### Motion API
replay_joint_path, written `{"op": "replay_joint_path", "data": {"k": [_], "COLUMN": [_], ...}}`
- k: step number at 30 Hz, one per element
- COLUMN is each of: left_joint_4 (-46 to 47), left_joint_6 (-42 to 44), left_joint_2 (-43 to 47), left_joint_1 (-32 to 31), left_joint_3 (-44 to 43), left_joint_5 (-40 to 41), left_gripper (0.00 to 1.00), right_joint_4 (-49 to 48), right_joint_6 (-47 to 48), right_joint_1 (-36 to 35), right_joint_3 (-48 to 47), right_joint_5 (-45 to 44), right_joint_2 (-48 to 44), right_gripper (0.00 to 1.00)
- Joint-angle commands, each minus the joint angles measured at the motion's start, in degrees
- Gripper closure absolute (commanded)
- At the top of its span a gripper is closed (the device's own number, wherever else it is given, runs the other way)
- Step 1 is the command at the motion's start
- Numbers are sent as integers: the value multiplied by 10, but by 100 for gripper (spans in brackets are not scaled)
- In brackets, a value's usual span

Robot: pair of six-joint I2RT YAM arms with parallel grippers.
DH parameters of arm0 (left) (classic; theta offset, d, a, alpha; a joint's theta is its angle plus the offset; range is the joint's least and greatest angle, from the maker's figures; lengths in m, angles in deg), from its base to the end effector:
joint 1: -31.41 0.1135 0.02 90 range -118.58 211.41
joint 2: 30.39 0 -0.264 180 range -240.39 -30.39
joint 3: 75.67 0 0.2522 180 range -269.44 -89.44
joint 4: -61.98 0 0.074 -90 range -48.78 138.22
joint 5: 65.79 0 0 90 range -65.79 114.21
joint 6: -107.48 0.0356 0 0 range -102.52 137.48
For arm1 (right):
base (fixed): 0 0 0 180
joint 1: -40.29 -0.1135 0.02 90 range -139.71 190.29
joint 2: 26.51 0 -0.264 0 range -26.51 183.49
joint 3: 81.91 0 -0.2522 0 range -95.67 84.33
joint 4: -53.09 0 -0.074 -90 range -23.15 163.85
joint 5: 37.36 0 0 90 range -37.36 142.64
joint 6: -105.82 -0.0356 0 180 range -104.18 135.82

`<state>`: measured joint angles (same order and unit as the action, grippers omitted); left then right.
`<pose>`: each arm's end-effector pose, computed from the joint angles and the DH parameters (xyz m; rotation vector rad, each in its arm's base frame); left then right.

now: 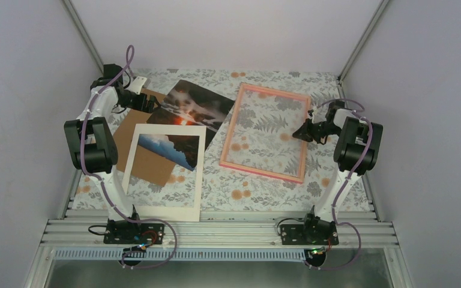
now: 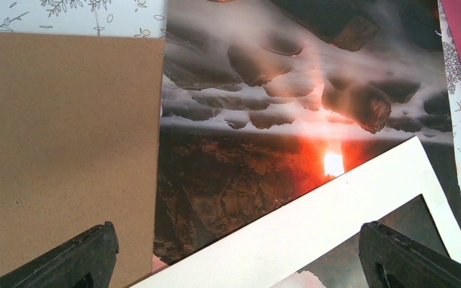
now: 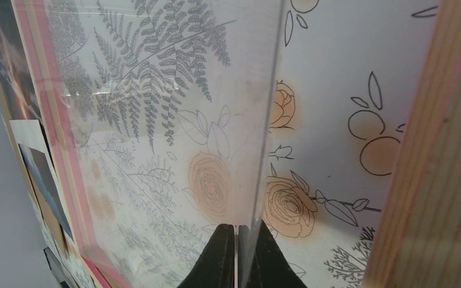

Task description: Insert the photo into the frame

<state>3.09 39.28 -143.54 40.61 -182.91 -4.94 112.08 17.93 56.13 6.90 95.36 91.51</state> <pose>0.4168 0.0499 0.2352 0.4266 2.5149 -0.4859 0.3687 -0.0795 0.1328 0.2915 2.7517 1.0531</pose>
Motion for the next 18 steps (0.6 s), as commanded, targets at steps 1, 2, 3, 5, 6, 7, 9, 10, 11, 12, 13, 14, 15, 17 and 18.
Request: {"op": "replay_joint_path", "data": {"k": [1, 2, 3, 5, 6, 7, 9, 10, 11, 12, 13, 14, 15, 17, 18], "left_joint_4": [-1, -2, -2, -2, -1, -2, -1, -1, -1, -1, -1, -1, -1, -1, -1], "left_joint_6": [-4, -4, -4, -4, -4, -4, -5, -4, -4, -4, -5, -5, -5, -5, -5], "left_joint_2": [-4, -5, -5, -6, -6, -6, -6, -6, -6, -7, -7, -8, -8, -9, -9], "left_joint_1": [-1, -1, -1, -2, -2, -2, -2, -2, -2, -2, -2, -2, -3, -3, -4], "left_joint_3": [-14, -14, -13, -14, -14, -14, -14, -14, -14, -13, -14, -14, -15, -16, -17], "left_joint_5": [-8, -8, -8, -7, -7, -7, -7, -8, -7, -8, -8, -8, -7, -8, -8], "left_gripper": [0, 0, 0, 0, 0, 0, 0, 0, 0, 0, 0, 0, 0, 0, 0], "right_joint_4": [9, 10, 11, 13, 14, 15, 16, 16, 16, 17, 17, 16, 16, 15, 15], "right_joint_6": [18, 20, 22, 24, 24, 25, 27, 27, 28, 29, 28, 28, 27, 28, 28], "right_joint_1": [5, 5, 4, 4, 4, 5, 4, 4, 4, 4, 5, 4, 3, 3, 3], "right_joint_3": [-7, -7, -7, -8, -8, -8, -10, -10, -10, -10, -10, -9, -8, -8, -8], "right_joint_5": [-7, -7, -10, -16, -19, -21, -31, -36, -36, -35, -35, -33, -31, -27, -26], "right_joint_2": [-16, -16, -16, -16, -15, -17, -18, -19, -21, -21, -21, -20, -20, -19, -19], "right_gripper": [96, 96, 96, 96, 96, 96, 96, 96, 96, 96, 96, 96, 96, 96, 96]}}
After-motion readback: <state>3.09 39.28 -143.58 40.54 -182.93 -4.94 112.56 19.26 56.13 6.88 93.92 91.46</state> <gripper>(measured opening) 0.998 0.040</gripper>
